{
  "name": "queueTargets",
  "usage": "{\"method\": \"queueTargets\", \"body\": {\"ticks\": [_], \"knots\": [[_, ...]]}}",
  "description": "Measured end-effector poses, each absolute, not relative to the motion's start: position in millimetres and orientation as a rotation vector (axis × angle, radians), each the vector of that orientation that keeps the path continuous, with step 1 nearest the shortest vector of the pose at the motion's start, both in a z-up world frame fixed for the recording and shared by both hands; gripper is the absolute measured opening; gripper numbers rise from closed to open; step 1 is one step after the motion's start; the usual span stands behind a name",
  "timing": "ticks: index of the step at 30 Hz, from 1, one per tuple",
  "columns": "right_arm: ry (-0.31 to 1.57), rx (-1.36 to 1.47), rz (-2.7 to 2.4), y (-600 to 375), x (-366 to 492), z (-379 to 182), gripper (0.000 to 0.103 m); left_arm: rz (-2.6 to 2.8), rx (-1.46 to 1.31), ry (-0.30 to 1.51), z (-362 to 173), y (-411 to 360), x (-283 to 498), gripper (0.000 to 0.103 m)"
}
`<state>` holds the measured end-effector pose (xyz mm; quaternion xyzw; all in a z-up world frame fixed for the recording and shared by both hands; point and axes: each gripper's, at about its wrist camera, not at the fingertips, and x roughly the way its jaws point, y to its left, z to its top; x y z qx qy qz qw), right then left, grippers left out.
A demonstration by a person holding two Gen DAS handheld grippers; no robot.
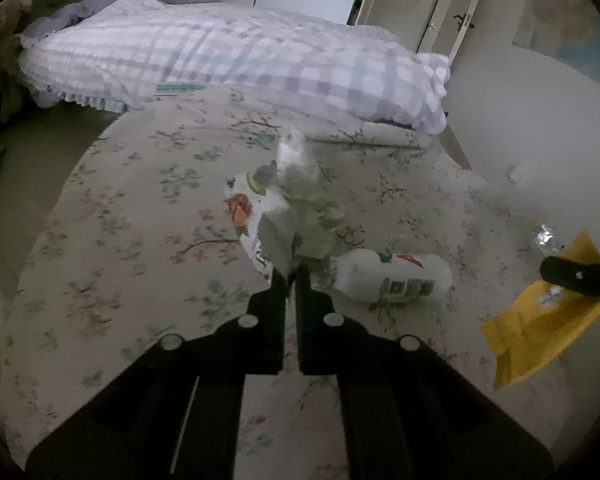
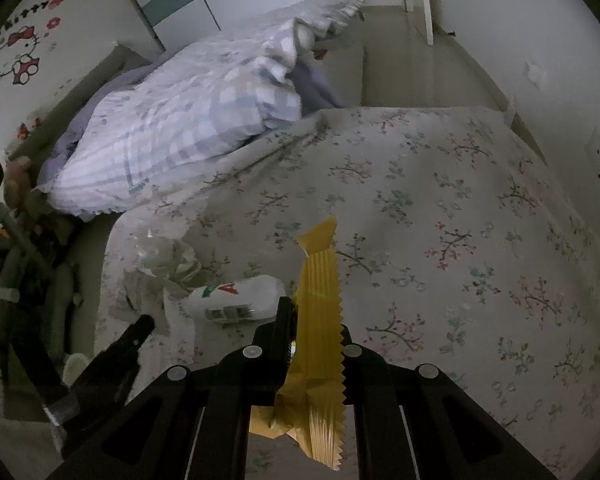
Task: Collect trash
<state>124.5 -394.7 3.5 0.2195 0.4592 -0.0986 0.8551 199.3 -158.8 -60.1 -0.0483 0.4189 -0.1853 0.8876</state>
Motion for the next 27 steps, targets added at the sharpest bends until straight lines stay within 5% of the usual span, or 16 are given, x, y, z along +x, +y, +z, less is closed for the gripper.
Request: {"method": "queueTargets", "body": {"ticks": [27], "knots": [[0.966, 0.365, -0.063, -290.6, 139.8, 17.7, 0.009, -0.312, -0.147, 0.844, -14.1, -16.0, 152.5, 0.003]]}}
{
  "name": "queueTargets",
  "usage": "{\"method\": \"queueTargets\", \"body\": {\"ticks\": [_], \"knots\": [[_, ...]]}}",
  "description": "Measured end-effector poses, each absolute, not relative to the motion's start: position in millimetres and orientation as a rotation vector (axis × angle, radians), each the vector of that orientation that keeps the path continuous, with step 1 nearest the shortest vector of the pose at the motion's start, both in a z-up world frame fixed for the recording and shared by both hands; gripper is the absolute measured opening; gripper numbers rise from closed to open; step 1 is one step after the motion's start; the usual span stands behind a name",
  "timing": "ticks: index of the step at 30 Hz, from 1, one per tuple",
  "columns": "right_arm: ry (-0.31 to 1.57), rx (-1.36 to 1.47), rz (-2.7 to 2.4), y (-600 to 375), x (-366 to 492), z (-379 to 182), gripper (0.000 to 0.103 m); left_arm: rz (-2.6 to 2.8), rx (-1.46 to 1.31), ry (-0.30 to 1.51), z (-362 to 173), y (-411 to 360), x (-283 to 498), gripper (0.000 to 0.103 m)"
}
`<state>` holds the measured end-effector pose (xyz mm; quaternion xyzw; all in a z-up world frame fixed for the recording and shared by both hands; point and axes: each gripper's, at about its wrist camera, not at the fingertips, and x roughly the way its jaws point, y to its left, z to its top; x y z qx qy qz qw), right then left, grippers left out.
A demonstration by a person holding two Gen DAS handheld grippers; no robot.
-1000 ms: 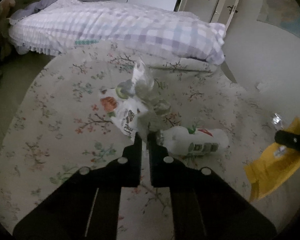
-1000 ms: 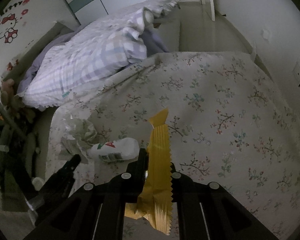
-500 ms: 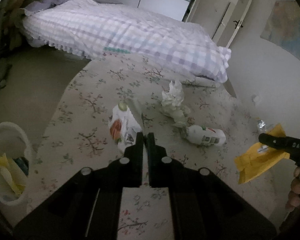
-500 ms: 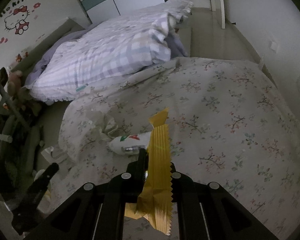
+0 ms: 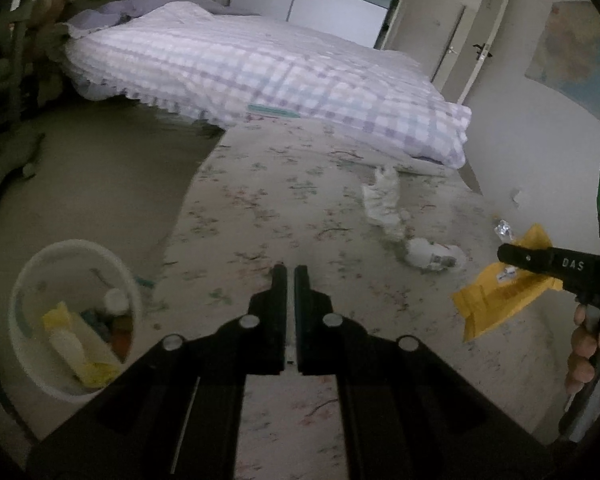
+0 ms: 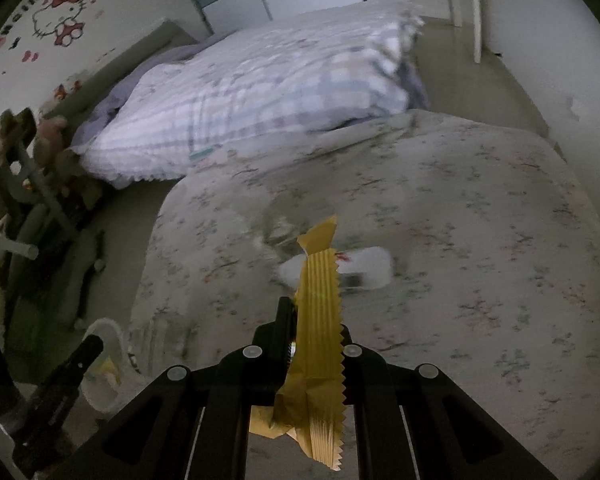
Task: Collect trash
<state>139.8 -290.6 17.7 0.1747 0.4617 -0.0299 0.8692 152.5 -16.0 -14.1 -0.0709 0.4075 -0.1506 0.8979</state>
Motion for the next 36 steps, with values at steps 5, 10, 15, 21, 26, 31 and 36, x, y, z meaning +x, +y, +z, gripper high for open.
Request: {"method": "queueTargets", "body": {"ticks": [5, 10, 15, 21, 26, 31, 36], "knots": [[0.98, 0.352, -0.012, -256.5, 147.9, 12.7, 0.009, -0.277, -0.158, 0.838, -10.8, 16.4, 143.3, 0.003], [0.983, 0.33, 0.021, -229.5, 153.6, 9.2, 0.009, -0.261, -0.189, 0.913, -21.5, 40.3, 143.6, 0.03], [0.993, 0.319, 0.005, -230.2, 153.5, 4.6, 0.009, -0.246, -0.227, 0.96, -38.3, 39.4, 149.1, 0.069], [0.996, 0.334, -0.027, -249.4, 149.5, 4.3, 0.009, -0.3, -0.24, 1.065, -65.3, 8.6, 162.0, 0.068], [0.986, 0.323, -0.04, -261.3, 143.7, 8.3, 0.01, -0.282, -0.202, 1.125, -84.1, -13.3, 169.3, 0.064], [0.996, 0.326, -0.054, -272.8, 141.3, 6.6, 0.009, -0.271, -0.185, 1.173, -100.4, -22.5, 174.9, 0.048], [0.987, 0.326, -0.061, -281.5, 139.2, 9.5, 0.009, -0.286, -0.177, 1.162, -98.2, -23.9, 172.3, 0.042]]}}
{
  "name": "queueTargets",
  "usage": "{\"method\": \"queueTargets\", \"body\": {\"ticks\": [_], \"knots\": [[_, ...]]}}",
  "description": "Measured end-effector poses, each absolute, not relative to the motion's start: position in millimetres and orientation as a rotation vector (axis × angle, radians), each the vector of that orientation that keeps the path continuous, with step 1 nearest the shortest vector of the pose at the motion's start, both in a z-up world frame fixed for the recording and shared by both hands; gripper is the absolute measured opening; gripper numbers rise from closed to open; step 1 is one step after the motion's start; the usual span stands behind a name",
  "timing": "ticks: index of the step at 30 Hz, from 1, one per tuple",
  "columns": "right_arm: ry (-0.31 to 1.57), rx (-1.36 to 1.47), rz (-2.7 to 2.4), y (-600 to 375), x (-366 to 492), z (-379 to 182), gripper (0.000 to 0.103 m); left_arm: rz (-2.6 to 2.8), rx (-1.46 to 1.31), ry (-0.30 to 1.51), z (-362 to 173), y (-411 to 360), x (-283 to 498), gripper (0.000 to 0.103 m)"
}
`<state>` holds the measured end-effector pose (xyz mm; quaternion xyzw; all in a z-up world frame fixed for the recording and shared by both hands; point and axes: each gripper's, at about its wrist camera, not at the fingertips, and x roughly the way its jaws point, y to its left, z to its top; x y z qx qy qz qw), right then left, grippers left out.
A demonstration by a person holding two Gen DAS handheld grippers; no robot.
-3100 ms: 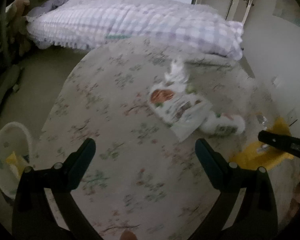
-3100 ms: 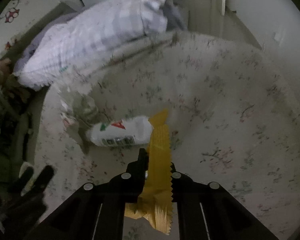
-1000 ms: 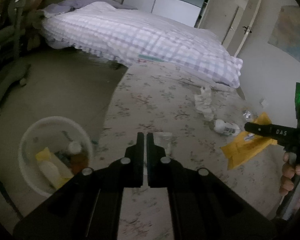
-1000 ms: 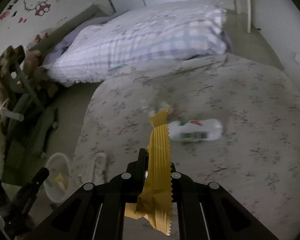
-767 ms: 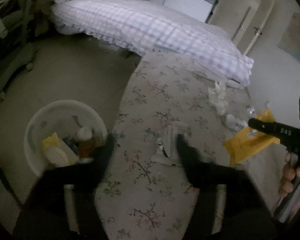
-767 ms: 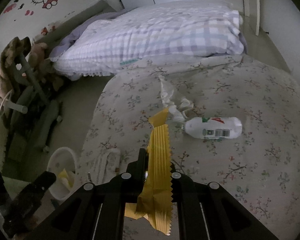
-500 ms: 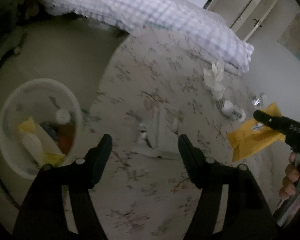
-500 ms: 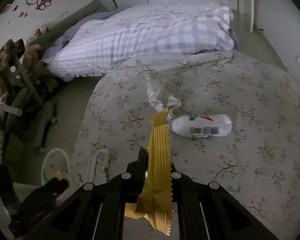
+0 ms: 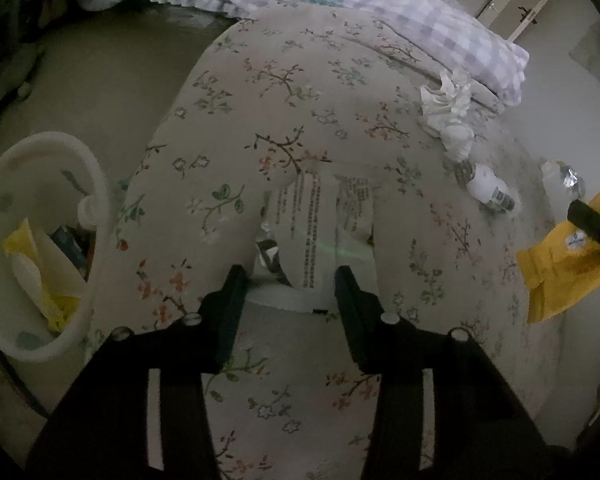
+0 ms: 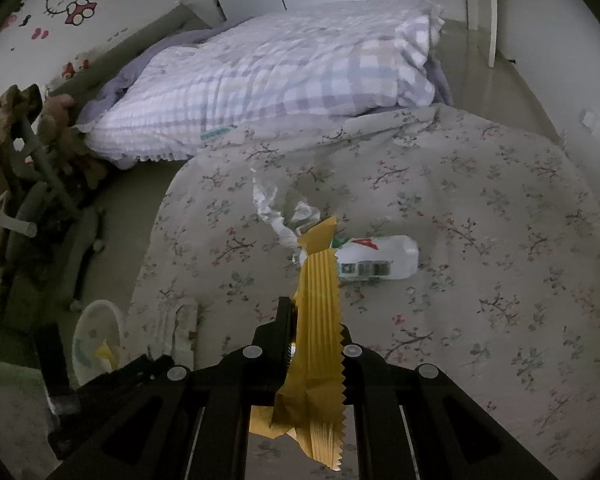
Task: Collect trash
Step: 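Grasp the white paper sheet with the left tool and carry it over the wastebasket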
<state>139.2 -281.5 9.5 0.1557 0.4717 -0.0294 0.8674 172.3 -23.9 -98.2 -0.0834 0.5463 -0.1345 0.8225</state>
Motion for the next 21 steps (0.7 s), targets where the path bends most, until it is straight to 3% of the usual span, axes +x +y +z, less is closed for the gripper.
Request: {"method": "queueTargets", "body": {"ticks": [1, 2, 21], "knots": [[0.988, 0.328, -0.062, -283.0, 140.0, 9.6, 0.009, -0.297, -0.184, 1.156, -96.7, -23.9, 171.3, 0.035], [0.988, 0.328, -0.061, -283.6, 140.8, 9.5, 0.009, -0.318, -0.195, 1.147, -95.0, -25.1, 171.5, 0.009], [0.975, 0.353, -0.009, -249.9, 145.8, 9.2, 0.009, -0.276, -0.193, 1.003, -45.6, 29.1, 146.4, 0.009]]}}
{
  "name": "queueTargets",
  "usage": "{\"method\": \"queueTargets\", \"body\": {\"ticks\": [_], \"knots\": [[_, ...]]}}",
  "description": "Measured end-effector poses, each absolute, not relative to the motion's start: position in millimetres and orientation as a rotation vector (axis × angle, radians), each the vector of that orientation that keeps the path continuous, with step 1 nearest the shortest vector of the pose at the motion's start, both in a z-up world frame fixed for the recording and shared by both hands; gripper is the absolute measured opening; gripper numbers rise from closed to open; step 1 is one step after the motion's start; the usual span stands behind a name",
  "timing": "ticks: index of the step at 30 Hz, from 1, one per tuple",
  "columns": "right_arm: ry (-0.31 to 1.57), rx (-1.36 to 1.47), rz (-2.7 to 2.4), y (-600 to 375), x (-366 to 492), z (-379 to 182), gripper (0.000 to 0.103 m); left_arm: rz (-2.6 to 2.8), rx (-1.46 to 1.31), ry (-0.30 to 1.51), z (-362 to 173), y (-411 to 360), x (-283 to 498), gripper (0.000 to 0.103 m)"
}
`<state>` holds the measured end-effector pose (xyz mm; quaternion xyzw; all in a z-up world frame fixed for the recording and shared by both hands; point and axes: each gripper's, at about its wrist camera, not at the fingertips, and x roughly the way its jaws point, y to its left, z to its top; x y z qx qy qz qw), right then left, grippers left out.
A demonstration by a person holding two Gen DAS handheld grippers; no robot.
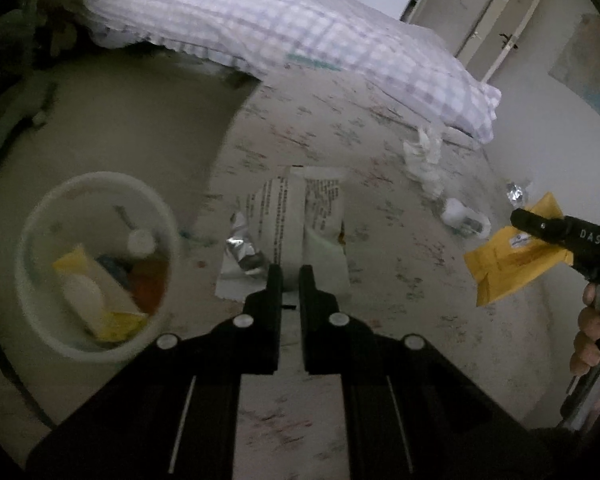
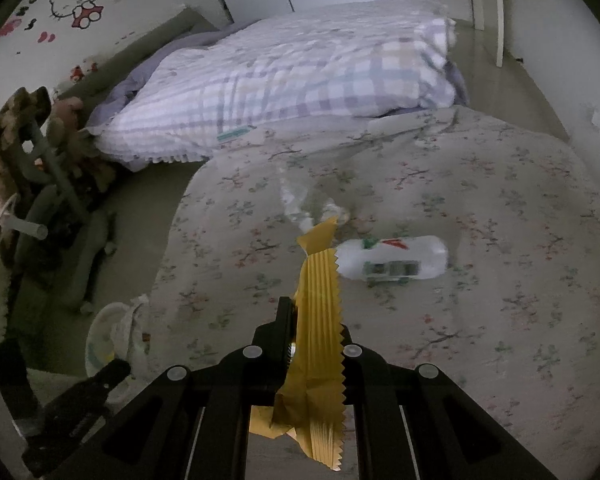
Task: Collect trash
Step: 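Grasp the white paper sheet with the left tool and carry it over the wastebasket, then drop the white paper into the wastebasket with the left tool while the right drops the yellow wrapper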
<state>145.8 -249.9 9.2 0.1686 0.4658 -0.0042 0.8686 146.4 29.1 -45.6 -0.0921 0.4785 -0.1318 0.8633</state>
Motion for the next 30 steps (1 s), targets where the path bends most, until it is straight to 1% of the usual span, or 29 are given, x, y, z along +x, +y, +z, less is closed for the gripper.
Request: {"method": "queueTargets", "body": {"ticks": [7, 10, 12, 21, 22, 23, 24, 26, 30], "knots": [[0.976, 0.361, 0.094, -195.1, 154.6, 4.5, 0.009, -0.172, -0.143, 0.974, -47.8, 73.0, 134.2, 0.009], [0.975, 0.349, 0.137, -165.9, 158.2, 0.9, 0.01, -0.137, -0.145, 0.977, -51.0, 93.6, 130.1, 0.009], [0.978, 0.345, 0.167, -147.3, 161.2, -2.8, 0.009, -0.115, -0.144, 0.976, -51.7, 105.3, 128.1, 0.007], [0.983, 0.308, 0.251, -78.9, 168.5, -20.9, 0.01, -0.039, -0.168, 0.952, -51.1, 153.0, 122.7, 0.008], [0.982, 0.304, 0.256, -73.3, 169.1, -22.6, 0.01, -0.029, -0.173, 0.961, -51.7, 157.0, 122.5, 0.011], [0.981, 0.301, 0.261, -68.7, 169.9, -24.5, 0.01, -0.02, -0.18, 0.975, -52.8, 160.3, 122.7, 0.026], [0.98, 0.301, 0.264, -65.8, 169.7, -25.1, 0.009, -0.004, -0.185, 0.99, -54.3, 164.3, 122.4, 0.05], [0.978, 0.298, 0.27, -57.4, 172.1, -28.7, 0.01, 0.04, -0.182, 0.995, -55.1, 170.7, 120.0, 0.074], [0.97, 0.299, 0.274, -40.0, 177.1, -34.4, 0.01, 0.097, -0.15, 1.015, -56.1, 181.3, 114.5, 0.078]]}}
